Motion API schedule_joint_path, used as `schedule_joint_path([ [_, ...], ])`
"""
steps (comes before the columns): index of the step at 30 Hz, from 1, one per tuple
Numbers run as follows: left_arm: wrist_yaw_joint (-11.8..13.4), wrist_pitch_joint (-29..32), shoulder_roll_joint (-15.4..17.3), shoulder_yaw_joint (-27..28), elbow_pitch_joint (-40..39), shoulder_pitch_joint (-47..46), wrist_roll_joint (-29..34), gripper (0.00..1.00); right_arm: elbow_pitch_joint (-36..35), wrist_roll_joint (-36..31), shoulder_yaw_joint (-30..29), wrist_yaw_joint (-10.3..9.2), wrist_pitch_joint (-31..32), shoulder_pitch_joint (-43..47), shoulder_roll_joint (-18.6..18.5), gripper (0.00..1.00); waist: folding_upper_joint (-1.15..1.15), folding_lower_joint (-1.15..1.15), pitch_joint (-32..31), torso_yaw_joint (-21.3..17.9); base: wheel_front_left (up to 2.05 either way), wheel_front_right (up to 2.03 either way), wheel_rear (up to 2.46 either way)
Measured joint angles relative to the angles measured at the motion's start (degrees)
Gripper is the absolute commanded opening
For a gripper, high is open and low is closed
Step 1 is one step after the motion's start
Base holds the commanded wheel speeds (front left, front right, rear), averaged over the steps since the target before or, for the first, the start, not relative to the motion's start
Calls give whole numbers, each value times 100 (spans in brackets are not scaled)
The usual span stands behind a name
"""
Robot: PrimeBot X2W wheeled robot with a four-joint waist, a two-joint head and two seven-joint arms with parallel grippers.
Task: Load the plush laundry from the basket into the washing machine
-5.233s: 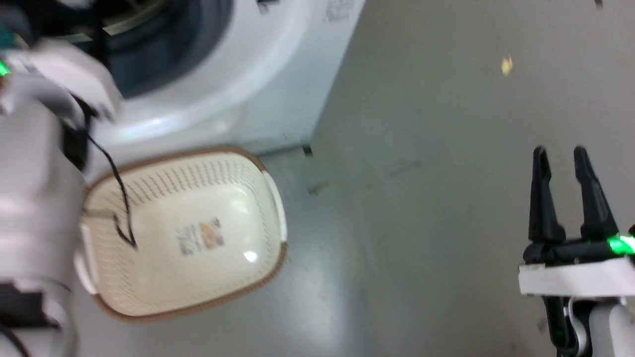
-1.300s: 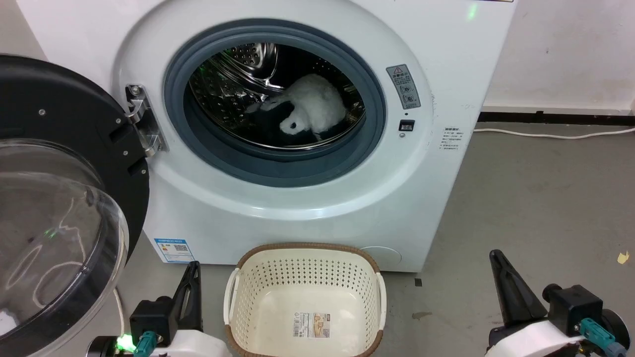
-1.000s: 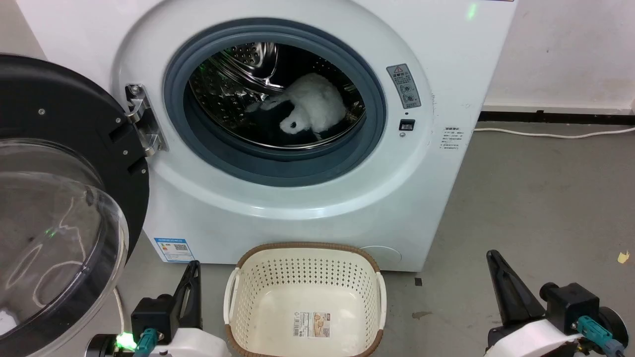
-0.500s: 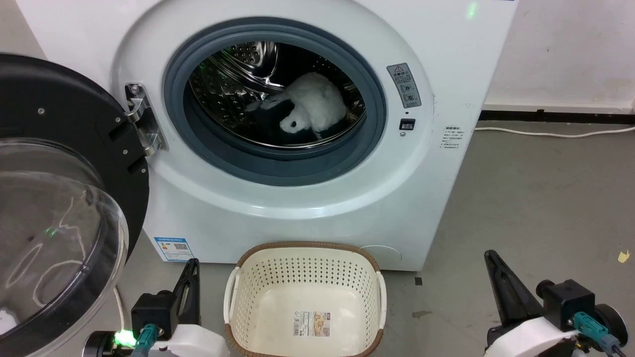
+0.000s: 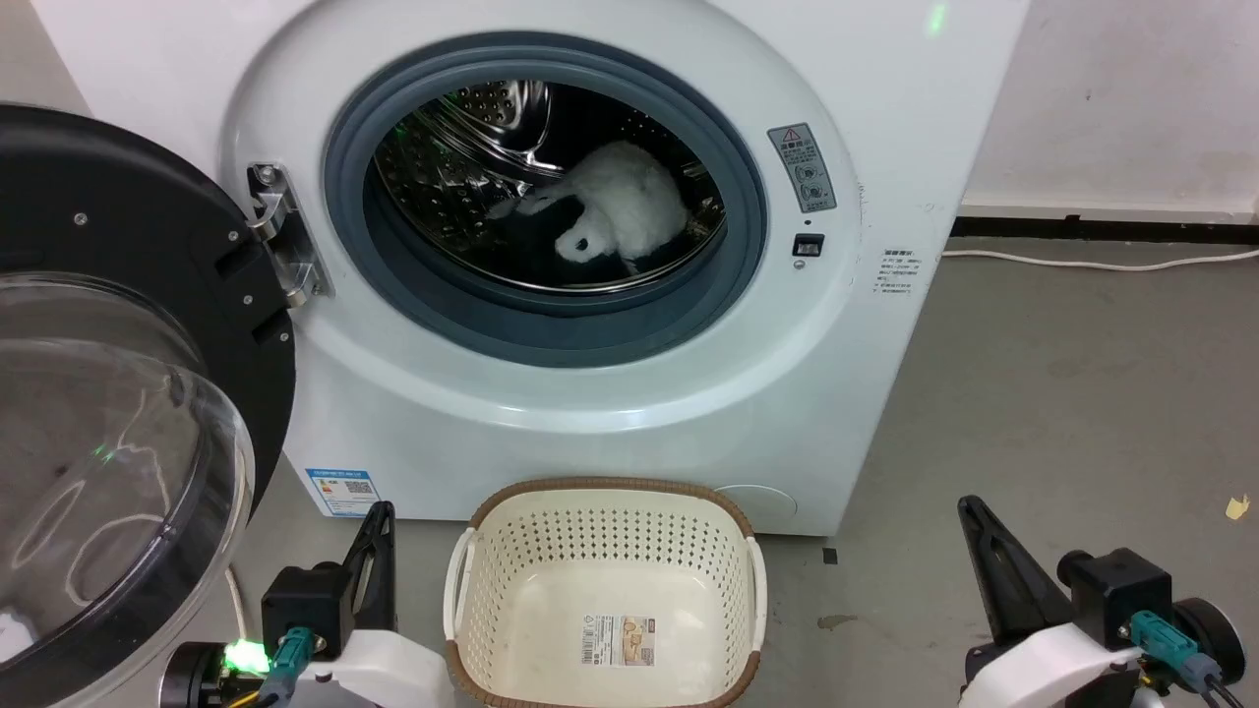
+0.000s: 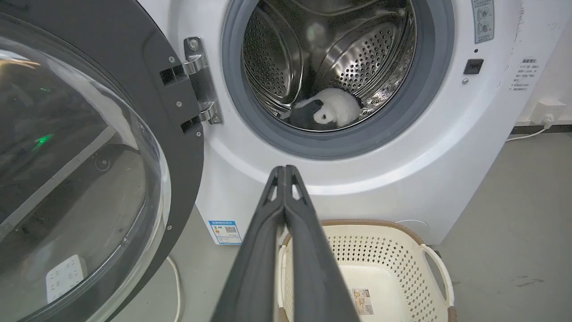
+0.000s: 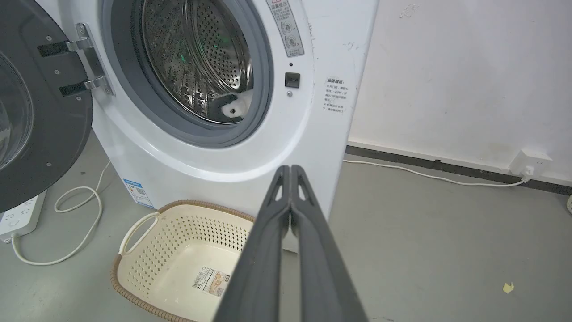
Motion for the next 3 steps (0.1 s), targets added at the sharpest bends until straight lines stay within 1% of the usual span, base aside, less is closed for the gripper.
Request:
schedule_joint_path([
  [3,-13,44,-1,8,-13,-3,8,0,-9,-42,-1,0,42,-37,0,0,0,0,3,0,0,0,0],
])
